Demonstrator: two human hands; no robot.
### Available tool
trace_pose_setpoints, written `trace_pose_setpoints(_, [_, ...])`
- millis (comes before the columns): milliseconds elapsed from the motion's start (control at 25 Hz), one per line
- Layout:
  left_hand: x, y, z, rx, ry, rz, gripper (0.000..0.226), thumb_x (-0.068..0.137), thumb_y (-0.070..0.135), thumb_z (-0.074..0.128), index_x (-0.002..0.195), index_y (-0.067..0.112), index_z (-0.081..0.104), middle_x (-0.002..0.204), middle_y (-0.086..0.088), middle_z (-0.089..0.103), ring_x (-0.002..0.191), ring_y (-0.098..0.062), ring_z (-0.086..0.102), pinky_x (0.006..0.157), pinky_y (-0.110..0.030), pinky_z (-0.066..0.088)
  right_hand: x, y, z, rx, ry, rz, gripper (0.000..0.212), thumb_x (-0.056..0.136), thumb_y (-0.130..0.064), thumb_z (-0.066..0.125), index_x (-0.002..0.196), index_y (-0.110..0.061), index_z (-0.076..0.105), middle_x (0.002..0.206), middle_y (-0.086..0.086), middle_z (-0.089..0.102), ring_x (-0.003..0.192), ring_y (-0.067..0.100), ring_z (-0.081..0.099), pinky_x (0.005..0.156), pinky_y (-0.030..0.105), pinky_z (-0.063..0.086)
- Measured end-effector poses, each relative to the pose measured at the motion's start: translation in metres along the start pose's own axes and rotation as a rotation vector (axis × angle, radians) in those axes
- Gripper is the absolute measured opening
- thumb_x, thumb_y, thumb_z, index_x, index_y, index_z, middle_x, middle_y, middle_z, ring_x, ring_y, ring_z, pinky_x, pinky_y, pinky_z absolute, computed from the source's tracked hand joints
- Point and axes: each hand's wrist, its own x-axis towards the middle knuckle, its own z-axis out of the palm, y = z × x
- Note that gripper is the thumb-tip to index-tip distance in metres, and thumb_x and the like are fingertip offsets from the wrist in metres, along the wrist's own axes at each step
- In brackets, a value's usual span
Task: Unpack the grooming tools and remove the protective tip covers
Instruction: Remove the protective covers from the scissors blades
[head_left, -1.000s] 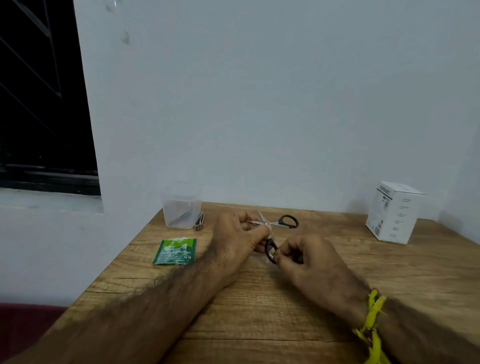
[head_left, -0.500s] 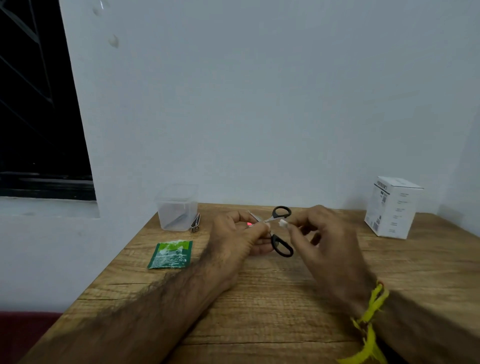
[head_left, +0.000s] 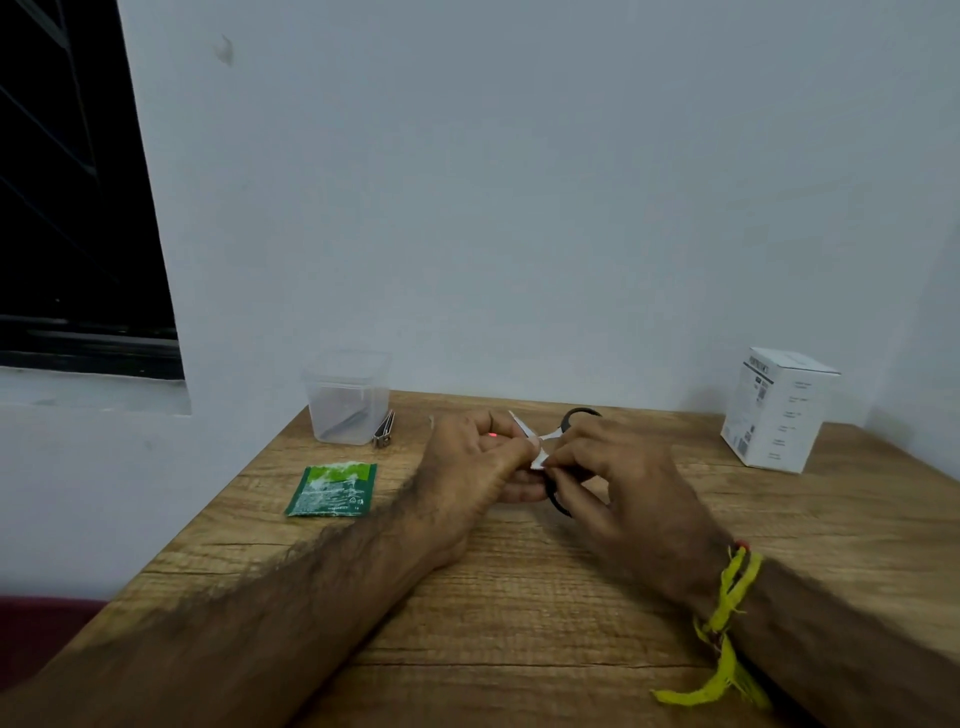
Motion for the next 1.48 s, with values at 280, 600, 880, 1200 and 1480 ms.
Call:
trace_pose_setpoints(280, [-0.001, 0.001, -0.001, 0.012, -0.028, 0.011, 0.012, 0.089, 0.004, 0.073, 0.096, -0.001, 0.065, 0.079, -0.018, 0.076, 0.067, -0.027, 0.076, 0.060, -0.031, 0.060, -0.001, 0.002, -0.002, 0.000, 0.003, 0.022, 0.007, 0.088, -0.003, 0.068, 0.085, -0.008, 0.073, 0.083, 0.001, 0.064, 0.079, 0.016, 0.060, 0.069, 0.040, 0.051])
trace_pose_setpoints(600, [-0.004, 0.004, 0.001, -0.007, -0.133, 0.013, 0.013, 0.096, 0.005, 0.064, 0.105, -0.003, 0.066, 0.090, -0.017, 0.078, 0.079, -0.028, 0.077, 0.067, -0.032, 0.062, 0.003, 0.005, -0.006, -0.054, 0.309, 0.053, 0.014, 0.091, -0.019, 0.063, 0.090, -0.010, 0.073, 0.087, -0.003, 0.064, 0.079, 0.011, 0.061, 0.066, 0.033, 0.054])
trace_pose_setpoints(880, [-0.008, 0.004, 0.005, 0.093, -0.235, 0.047, 0.014, 0.095, 0.003, 0.066, 0.106, -0.003, 0.060, 0.085, -0.016, 0.078, 0.076, -0.024, 0.077, 0.069, -0.032, 0.063, 0.011, 0.002, 0.009, -0.236, 0.249, 0.006, 0.003, 0.089, -0.011, 0.070, 0.091, -0.010, 0.072, 0.091, 0.001, 0.066, 0.084, 0.020, 0.062, 0.071, 0.042, 0.053])
trace_pose_setpoints(1200, [-0.006, 0.001, 0.005, 0.084, -0.238, 0.063, 0.003, 0.095, 0.001, 0.066, 0.097, 0.001, 0.064, 0.083, -0.018, 0.077, 0.080, -0.025, 0.077, 0.068, -0.029, 0.062, 0.011, 0.008, 0.001, -0.151, 0.219, 0.013, 0.005, 0.092, -0.012, 0.067, 0.094, -0.011, 0.072, 0.094, -0.002, 0.066, 0.084, 0.016, 0.063, 0.070, 0.040, 0.055])
trace_pose_setpoints(1480, [-0.008, 0.003, 0.004, 0.075, -0.256, 0.066, 0.012, 0.093, 0.006, 0.069, 0.103, 0.000, 0.065, 0.087, -0.017, 0.078, 0.082, -0.026, 0.077, 0.070, -0.029, 0.062, 0.011, 0.005, 0.004, -0.203, 0.204, -0.054, 0.006, 0.091, -0.013, 0.068, 0.092, -0.010, 0.073, 0.094, 0.001, 0.068, 0.083, 0.021, 0.064, 0.069, 0.044, 0.054])
